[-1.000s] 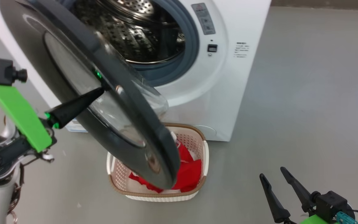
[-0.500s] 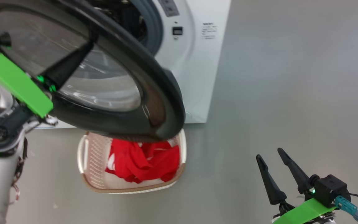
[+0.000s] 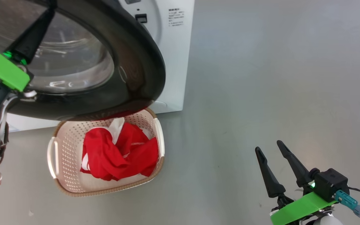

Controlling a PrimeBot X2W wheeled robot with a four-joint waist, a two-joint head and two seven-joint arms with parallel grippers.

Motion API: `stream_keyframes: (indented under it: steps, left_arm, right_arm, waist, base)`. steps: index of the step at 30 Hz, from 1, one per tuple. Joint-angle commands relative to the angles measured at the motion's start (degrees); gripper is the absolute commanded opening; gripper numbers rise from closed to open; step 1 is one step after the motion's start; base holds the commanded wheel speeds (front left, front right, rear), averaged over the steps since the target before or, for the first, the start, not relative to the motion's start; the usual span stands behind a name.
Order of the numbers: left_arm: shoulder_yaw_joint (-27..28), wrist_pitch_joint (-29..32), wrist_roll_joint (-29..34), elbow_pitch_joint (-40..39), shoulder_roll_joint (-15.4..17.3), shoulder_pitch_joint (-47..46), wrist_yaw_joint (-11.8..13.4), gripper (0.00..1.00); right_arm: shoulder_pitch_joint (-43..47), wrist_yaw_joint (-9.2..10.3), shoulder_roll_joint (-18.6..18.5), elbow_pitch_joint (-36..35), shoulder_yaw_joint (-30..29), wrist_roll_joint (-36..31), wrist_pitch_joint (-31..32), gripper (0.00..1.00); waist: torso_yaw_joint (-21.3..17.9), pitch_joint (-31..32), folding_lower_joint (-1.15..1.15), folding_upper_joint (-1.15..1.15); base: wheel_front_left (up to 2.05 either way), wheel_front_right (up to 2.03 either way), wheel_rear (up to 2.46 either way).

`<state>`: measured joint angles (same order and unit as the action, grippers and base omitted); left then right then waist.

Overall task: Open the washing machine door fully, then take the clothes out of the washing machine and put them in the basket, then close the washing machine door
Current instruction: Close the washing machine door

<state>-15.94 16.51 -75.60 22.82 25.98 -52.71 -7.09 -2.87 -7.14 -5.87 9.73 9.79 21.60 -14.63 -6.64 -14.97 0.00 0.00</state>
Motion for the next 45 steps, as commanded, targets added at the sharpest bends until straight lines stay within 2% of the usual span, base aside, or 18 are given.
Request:
stream_keyframes:
  steps: [1, 10, 16, 18, 22, 24, 25, 26, 35, 45]
  left_arm:
    - [1.57, -1.18, 0.15, -0.67, 3.05, -2.78, -0.40, 0.00]
    - [-1.72, -3.11, -2.63, 0.29, 4.02, -2.39, -0.40, 0.00]
    - [-2.72, -6.00, -5.16, -2.52, 4.90, 2.52, -0.40, 0.00]
    - [-2.95, -7.39, -6.00, -3.70, 5.13, 4.99, -0.40, 0.05]
    - [-3.35, -9.78, -7.89, -6.15, 5.53, 10.33, -0.40, 0.47]
    - [-3.66, -10.98, -8.55, -7.30, 5.67, 13.07, -0.40, 0.84]
    - [-3.83, -11.56, -8.86, -7.86, 5.69, 14.40, -0.40, 0.97]
    - [-4.03, -12.26, -8.91, -8.29, 5.80, 15.70, -0.40, 1.00]
    - [-4.05, -20.01, -10.95, -11.04, 4.91, 27.35, -0.40, 1.00]
    - [-4.88, -27.35, -11.03, -9.97, 4.07, 36.81, -0.40, 1.00]
  right_arm:
    - [-1.64, -0.35, -0.20, -1.26, 0.87, 0.70, -0.37, 1.00]
    - [-1.55, -0.35, -0.43, -1.24, 0.32, 0.49, -0.37, 1.00]
    - [-0.76, -0.35, -1.18, -1.23, 0.26, 0.27, -0.37, 1.00]
    - [-0.33, -0.35, -1.49, -1.21, 0.39, 0.22, -0.37, 1.00]
    - [0.48, -0.35, -1.98, -1.19, 0.39, 0.16, -0.37, 1.00]
    - [0.87, -0.35, -2.25, -1.21, 0.29, 0.16, -0.37, 1.00]
    - [1.09, -0.35, -2.38, -1.20, 0.25, 0.15, -0.37, 1.00]
    - [1.30, -0.35, -2.51, -1.19, 0.25, 0.12, -0.37, 1.00]
    - [2.87, -0.35, -3.02, -1.14, -0.01, 0.10, -0.37, 1.00]
    - [4.03, -0.35, -3.43, -1.27, -0.42, 0.12, -0.37, 1.00]
  waist:
    - [-0.50, -0.45, 0.00, 0.00]
    - [0.76, 0.33, 0.00, 0.00]
    - [2.67, 2.04, 0.00, 0.00]
    - [3.46, 2.71, 0.00, 0.00]
    - [4.96, 3.97, 0.00, 0.00]
    - [5.72, 4.56, 0.00, 0.00]
    - [6.14, 4.82, 0.00, 0.00]
    - [6.50, 5.12, 0.00, 0.00]
    - [8.52, 7.26, 0.00, 0.00]
    - [8.99, 8.04, 0.00, 0.00]
  base:
    - [0.00, 0.00, 0.00]
    - [0.00, 0.00, 0.00]
    - [0.00, 0.00, 0.00]
    - [0.00, 0.00, 0.00]
    - [0.00, 0.00, 0.00]
    - [0.00, 0.00, 0.00]
    - [0.00, 0.00, 0.00]
    - [0.00, 0.00, 0.00]
    - [0.00, 0.00, 0.00]
    - [0.00, 0.00, 0.00]
